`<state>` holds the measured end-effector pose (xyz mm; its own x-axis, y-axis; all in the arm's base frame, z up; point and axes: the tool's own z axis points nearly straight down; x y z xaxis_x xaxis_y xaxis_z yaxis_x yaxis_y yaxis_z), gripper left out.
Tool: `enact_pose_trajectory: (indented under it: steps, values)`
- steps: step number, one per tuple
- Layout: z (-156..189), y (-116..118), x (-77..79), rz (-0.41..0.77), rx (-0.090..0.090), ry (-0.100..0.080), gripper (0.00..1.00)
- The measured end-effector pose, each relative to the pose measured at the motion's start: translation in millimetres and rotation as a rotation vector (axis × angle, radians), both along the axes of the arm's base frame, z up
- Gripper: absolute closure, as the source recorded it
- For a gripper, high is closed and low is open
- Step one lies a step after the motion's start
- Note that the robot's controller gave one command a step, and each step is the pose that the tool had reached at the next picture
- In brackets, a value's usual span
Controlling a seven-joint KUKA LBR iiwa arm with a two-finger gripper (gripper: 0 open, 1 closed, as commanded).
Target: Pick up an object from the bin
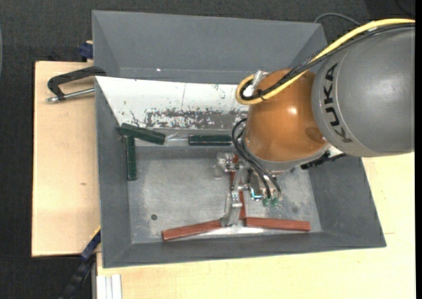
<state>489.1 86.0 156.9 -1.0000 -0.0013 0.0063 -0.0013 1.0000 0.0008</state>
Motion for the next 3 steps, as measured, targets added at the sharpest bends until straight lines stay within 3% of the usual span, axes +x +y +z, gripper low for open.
enact_pose_trajectory:
  steps: [1, 2, 3]
  values:
    - [4, 0, 2.0, -0.002, 0.001, -0.008, 0.00]
    - [-60, 32, 7.4, 0.302, 0.001, -0.014, 0.00]
    - [-59, -27, 8.8, 0.303, 0.002, -0.009, 0.00]
